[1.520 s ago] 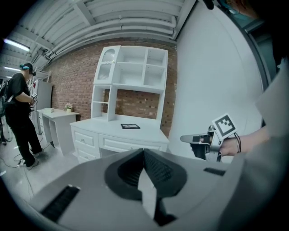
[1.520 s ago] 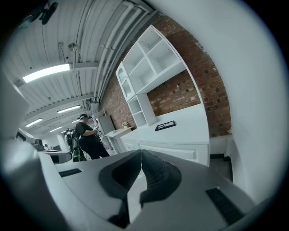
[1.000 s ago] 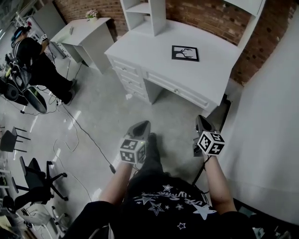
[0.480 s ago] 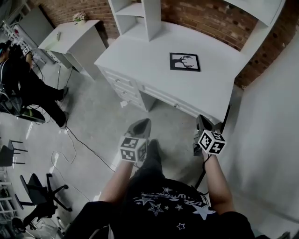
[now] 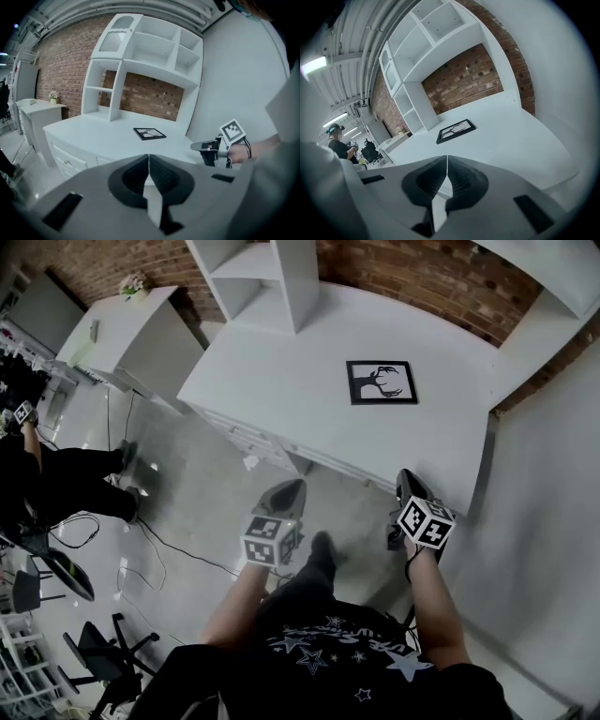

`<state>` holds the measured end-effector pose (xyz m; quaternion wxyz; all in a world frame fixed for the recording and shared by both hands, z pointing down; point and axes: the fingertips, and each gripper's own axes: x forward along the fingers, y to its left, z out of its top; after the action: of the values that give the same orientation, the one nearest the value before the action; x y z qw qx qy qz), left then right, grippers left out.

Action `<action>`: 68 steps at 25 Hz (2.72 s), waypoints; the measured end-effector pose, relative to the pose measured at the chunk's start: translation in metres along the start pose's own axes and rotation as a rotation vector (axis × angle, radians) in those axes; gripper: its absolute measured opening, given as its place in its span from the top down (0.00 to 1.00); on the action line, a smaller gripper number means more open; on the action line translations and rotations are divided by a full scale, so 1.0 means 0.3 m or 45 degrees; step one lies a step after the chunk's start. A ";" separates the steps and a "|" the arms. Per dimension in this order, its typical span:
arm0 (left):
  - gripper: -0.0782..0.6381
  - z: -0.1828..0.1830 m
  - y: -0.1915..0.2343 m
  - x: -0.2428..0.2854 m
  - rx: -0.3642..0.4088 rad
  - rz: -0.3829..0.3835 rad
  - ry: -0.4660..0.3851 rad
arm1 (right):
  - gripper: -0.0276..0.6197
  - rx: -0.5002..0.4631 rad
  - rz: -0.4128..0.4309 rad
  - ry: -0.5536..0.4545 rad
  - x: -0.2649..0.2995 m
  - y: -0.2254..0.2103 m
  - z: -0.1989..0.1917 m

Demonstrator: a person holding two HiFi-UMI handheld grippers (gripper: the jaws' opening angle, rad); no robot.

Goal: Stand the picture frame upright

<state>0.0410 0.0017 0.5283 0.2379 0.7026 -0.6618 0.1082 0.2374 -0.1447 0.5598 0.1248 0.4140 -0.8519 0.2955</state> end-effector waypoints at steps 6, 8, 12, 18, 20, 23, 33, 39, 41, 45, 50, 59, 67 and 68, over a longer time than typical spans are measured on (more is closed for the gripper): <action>0.87 0.087 0.126 0.116 0.019 -0.041 0.011 | 0.93 0.115 -0.108 0.013 0.103 -0.002 0.039; 0.87 0.100 0.150 0.151 0.025 -0.066 0.021 | 0.93 0.174 -0.160 0.026 0.116 -0.023 0.038; 0.87 0.117 0.178 0.212 0.028 -0.103 0.028 | 0.93 0.256 -0.211 0.082 0.147 -0.041 0.025; 0.87 0.124 0.170 0.263 0.024 -0.138 0.060 | 0.93 0.289 -0.229 0.119 0.177 -0.043 0.027; 0.87 0.122 0.173 0.277 0.020 -0.132 0.067 | 0.93 0.307 -0.216 0.133 0.198 -0.034 0.024; 0.87 0.117 0.174 0.294 0.002 -0.116 0.078 | 0.93 0.315 -0.187 0.158 0.239 -0.018 0.020; 0.87 0.200 0.234 0.384 -0.006 -0.035 0.100 | 0.93 0.407 -0.103 0.211 0.422 -0.004 0.095; 0.87 0.257 0.231 0.458 0.008 -0.021 0.091 | 0.93 0.457 -0.081 0.249 0.504 -0.026 0.113; 0.87 0.274 0.229 0.483 0.017 -0.018 0.087 | 0.93 0.470 -0.062 0.253 0.532 -0.026 0.128; 0.87 0.296 0.231 0.522 0.020 0.002 0.077 | 0.93 0.483 -0.008 0.275 0.576 -0.006 0.137; 0.87 0.306 0.243 0.540 -0.011 0.016 0.084 | 0.93 0.525 0.029 0.301 0.611 0.017 0.126; 0.87 0.328 0.346 0.591 0.015 -0.054 0.122 | 0.79 0.715 -0.021 0.271 0.683 0.043 0.143; 0.87 0.362 0.438 0.648 0.068 -0.233 0.168 | 0.69 0.818 -0.215 0.202 0.720 0.042 0.152; 0.87 0.362 0.446 0.653 0.070 -0.252 0.172 | 0.68 0.812 -0.250 0.195 0.721 0.036 0.156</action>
<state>-0.0882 -0.2237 0.5514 0.2722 0.7619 -0.5685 0.1494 0.0950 -0.3047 0.6172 0.0807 0.4889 -0.6608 0.5637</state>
